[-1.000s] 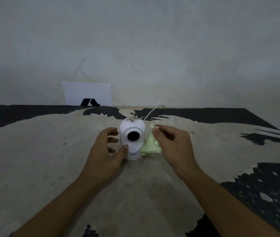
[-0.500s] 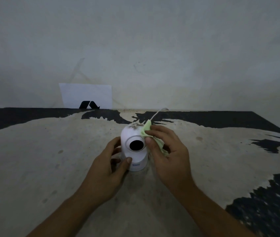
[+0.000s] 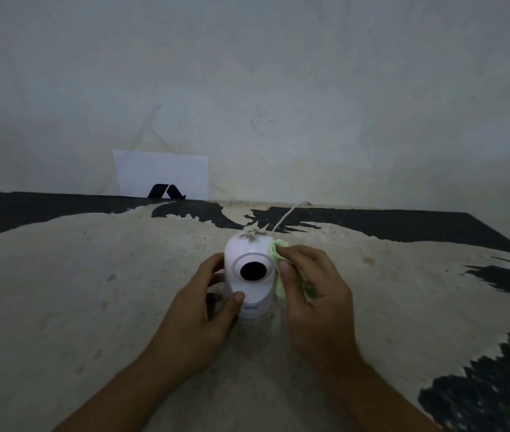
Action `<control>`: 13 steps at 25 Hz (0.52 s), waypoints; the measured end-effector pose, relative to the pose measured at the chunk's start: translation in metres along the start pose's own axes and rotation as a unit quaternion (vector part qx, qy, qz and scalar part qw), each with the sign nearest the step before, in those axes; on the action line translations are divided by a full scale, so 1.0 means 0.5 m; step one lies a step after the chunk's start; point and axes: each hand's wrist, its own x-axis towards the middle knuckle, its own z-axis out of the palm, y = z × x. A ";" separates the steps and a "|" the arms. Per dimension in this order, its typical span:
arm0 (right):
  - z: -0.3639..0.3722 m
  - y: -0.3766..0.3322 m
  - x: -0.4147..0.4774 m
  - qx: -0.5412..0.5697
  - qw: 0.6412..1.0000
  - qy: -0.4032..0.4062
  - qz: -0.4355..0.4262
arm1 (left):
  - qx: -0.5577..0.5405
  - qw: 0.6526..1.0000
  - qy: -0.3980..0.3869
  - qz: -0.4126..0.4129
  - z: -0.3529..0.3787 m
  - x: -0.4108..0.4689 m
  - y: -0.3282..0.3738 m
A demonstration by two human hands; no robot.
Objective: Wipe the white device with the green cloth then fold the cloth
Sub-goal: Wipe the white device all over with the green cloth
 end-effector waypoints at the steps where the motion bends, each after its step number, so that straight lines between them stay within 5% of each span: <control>1: -0.001 0.001 0.000 -0.005 1.000 -0.006 -0.017 | -0.001 1.000 0.001 0.002 0.000 0.000 -0.001; 5: -0.002 0.009 0.001 0.003 0.999 -0.019 0.048 | 0.003 1.000 0.001 -0.001 0.000 -0.001 -0.001; 10: 0.000 0.005 0.000 0.001 0.999 -0.035 0.001 | 0.002 1.000 0.000 0.003 0.000 0.000 0.002; 13: 0.000 0.008 -0.006 0.003 0.995 -0.048 0.083 | -0.003 1.000 -0.003 0.001 0.001 -0.002 0.003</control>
